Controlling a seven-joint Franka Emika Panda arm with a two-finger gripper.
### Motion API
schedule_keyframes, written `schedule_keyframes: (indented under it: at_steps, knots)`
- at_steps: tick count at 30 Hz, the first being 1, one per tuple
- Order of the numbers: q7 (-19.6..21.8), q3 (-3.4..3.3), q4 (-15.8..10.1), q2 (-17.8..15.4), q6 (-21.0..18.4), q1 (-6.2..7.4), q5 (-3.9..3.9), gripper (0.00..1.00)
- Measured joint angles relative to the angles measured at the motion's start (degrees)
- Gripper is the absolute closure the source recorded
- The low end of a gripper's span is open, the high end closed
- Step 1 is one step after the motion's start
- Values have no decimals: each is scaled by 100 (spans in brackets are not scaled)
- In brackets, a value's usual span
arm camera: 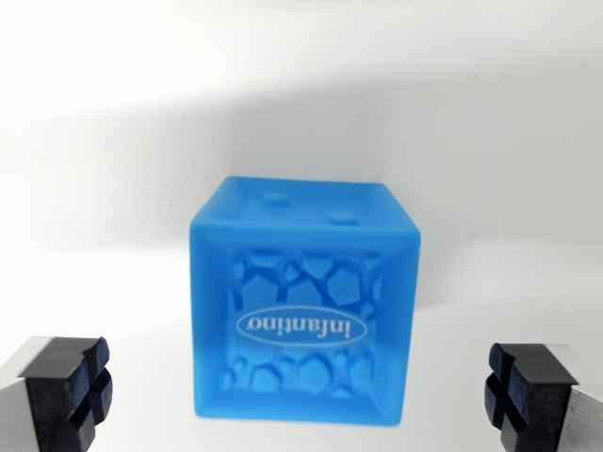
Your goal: Stack cube
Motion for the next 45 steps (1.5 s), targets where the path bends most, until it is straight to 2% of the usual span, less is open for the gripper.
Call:
schedule_keyframes:
  at_steps: [9,21,22,45]
  knots:
    - [0,0,106,344,240,0,0,0]
    - [0,0,187,579,399,0,0,0]
    - [0,0,190,586,404,0,0,100]
    - [0,0,197,591,408,1,0,100]
